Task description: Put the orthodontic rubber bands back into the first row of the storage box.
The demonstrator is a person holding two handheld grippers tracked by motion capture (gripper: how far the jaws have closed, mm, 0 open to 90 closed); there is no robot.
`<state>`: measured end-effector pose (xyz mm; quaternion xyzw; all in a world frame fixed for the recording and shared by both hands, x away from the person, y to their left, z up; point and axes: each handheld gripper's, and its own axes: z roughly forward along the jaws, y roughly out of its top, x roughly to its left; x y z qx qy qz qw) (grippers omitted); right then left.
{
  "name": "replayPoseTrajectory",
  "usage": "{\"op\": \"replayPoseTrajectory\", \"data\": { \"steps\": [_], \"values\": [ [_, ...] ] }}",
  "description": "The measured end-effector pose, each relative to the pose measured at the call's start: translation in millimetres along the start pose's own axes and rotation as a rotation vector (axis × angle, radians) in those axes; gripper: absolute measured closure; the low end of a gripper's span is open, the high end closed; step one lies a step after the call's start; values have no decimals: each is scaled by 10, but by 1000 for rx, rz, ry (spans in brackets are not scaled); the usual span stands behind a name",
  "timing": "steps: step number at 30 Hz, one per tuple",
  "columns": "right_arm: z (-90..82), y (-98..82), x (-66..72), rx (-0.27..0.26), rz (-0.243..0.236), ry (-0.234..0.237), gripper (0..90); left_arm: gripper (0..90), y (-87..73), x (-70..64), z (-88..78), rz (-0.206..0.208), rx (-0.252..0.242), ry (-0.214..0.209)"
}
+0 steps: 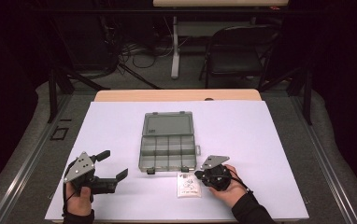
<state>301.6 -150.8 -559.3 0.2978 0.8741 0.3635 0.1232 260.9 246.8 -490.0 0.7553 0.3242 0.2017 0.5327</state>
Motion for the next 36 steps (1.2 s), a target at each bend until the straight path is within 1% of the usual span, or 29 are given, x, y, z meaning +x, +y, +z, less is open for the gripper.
{"op": "replayPoseTrajectory", "data": {
  "steps": [1, 4, 15, 17, 21, 22, 25, 30, 34, 36],
  "values": [
    [-4, 2, -4, 8, -3, 3, 895, 72, 0, 0, 1, 0, 0, 0],
    [0, 1, -6, 0, -4, 4, 900, 72, -1, 2, 0, -1, -1, 0],
    [-4, 4, -14, 6, -4, 7, 900, 73, -1, 4, -2, -4, 1, 2],
    [1, 2, -11, -5, -6, 5, 900, 73, -1, 6, -3, -2, 2, 3],
    [-20, 10, -21, 3, -9, 11, 900, 73, -3, 11, -3, -4, 0, 2],
    [-23, 9, -21, -7, -3, 12, 900, 73, -3, 12, -3, -4, 0, 2],
    [-45, 18, -14, -15, -7, 11, 900, 73, -3, 12, -3, -6, 0, 2],
    [-90, 42, 12, -25, -35, 8, 900, 74, -4, 14, -5, -7, 0, 3],
    [-139, 52, 35, -29, -47, 15, 900, 74, -4, 16, -9, -8, -2, 4],
    [-184, 58, 36, -45, -42, 21, 900, 74, -5, 18, -11, -9, -2, 4]
  ]
}}
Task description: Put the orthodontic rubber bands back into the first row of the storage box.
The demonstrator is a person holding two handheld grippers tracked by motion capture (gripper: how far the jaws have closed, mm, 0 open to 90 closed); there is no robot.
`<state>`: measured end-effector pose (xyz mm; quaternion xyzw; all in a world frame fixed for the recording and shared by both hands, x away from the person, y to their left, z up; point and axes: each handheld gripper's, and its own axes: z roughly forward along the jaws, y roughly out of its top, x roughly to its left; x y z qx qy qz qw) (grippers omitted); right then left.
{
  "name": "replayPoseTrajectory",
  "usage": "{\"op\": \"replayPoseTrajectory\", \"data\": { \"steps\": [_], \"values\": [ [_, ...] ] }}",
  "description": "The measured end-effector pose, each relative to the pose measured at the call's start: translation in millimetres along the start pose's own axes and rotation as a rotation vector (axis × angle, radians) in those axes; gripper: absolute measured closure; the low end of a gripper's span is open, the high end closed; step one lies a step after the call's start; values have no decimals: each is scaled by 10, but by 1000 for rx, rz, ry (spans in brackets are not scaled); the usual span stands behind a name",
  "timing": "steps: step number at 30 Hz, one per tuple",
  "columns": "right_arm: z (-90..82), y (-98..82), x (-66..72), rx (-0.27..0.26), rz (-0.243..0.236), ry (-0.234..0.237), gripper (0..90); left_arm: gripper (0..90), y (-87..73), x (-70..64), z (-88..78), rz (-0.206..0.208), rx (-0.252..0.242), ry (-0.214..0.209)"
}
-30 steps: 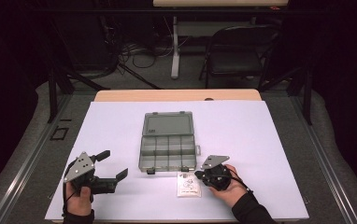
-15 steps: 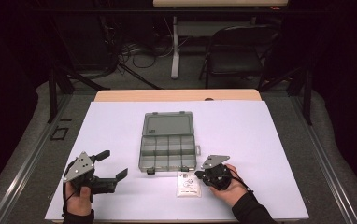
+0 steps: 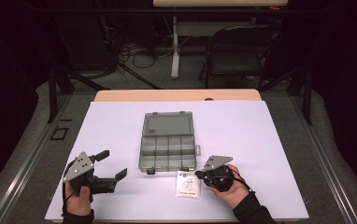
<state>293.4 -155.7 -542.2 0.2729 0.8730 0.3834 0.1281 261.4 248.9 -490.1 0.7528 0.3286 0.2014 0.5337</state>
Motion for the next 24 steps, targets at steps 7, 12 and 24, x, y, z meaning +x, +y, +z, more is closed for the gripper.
{"op": "replayPoseTrajectory", "data": {
  "steps": [7, 12, 24],
  "values": [
    [-126, 21, -5, -54, 14, 21, 900, 74, 0, 0, -1, 0, 0, 1],
    [-210, 65, 30, -76, -1, 39, 900, 74, 0, 2, -1, 0, 2, 3],
    [-348, 164, 117, -132, -18, 72, 900, 74, 0, 3, 1, 3, 2, 4]
  ]
}}
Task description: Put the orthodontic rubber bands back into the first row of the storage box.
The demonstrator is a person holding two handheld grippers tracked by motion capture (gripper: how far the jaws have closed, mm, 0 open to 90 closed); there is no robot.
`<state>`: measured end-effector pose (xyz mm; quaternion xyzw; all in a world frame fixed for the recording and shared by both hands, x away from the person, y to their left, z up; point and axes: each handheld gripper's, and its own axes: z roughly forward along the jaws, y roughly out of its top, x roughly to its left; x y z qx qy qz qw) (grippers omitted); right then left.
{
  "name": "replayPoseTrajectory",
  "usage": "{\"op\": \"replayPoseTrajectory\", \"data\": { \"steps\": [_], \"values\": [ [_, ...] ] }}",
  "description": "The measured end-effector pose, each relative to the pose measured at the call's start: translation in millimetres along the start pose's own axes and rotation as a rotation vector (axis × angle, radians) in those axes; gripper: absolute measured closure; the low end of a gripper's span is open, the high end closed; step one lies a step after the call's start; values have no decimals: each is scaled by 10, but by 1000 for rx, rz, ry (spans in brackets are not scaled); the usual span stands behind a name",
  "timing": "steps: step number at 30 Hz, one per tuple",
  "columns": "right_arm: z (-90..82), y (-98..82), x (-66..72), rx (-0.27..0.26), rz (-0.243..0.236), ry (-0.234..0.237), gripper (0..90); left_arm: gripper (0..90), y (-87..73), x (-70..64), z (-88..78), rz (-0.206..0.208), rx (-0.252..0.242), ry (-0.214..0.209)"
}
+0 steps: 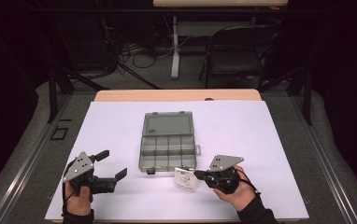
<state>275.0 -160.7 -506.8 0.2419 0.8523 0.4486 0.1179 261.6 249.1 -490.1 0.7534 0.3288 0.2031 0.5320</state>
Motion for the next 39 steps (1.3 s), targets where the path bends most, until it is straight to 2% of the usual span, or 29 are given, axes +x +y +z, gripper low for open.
{"op": "replayPoseTrajectory", "data": {
  "steps": [10, 19, 28, 31, 39],
  "values": [
    [-75, 154, 70, -34, -38, -5, 900, 75, 0, -3, 2, -7, -1, 1],
    [-76, 282, 74, -31, -52, -4, 900, 75, -2, 6, -4, -10, -5, 3],
    [-51, 447, 14, -43, -50, -6, 900, 76, -1, 8, -6, -10, -4, 5],
    [-21, 512, -30, -30, -50, -10, 900, 75, -2, 9, -8, -13, -6, 5],
    [2, 684, -182, -36, -43, -32, 900, 79, -5, 13, -10, -17, -9, 9]
  ]
}}
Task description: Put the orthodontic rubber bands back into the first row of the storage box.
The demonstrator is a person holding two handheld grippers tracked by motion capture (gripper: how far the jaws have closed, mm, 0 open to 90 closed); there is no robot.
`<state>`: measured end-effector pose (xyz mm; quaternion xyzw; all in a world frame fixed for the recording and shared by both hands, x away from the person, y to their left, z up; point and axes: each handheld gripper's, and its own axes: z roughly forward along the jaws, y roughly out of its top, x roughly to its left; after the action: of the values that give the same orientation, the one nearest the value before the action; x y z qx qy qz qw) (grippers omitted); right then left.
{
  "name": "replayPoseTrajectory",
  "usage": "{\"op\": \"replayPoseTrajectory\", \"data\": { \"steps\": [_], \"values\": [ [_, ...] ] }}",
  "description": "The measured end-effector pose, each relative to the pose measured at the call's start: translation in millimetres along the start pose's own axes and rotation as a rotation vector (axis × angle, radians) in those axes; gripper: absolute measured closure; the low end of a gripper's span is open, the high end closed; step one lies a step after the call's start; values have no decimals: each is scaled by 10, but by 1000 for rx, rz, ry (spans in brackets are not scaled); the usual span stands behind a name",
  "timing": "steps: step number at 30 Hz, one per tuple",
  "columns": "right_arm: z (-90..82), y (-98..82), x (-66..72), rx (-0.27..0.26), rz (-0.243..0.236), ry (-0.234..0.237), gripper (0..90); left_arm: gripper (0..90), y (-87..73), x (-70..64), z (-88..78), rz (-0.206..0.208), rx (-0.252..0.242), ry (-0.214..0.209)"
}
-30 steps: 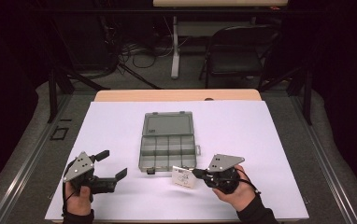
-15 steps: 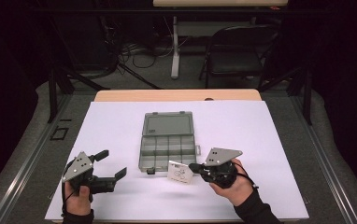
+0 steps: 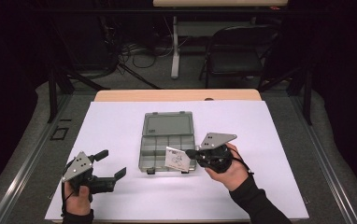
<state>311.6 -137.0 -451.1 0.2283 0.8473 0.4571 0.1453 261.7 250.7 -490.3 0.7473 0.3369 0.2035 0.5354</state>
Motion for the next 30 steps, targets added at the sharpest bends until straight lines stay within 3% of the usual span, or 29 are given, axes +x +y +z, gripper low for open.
{"op": "replayPoseTrajectory", "data": {
  "steps": [12, 30],
  "values": [
    [73, 243, -182, 1, -20, -29, 900, 127, -2, 7, 2, 0, 1, 3],
    [256, 363, -321, 18, -16, -49, 900, 128, -4, 13, 3, 1, 2, 4]
  ]
}}
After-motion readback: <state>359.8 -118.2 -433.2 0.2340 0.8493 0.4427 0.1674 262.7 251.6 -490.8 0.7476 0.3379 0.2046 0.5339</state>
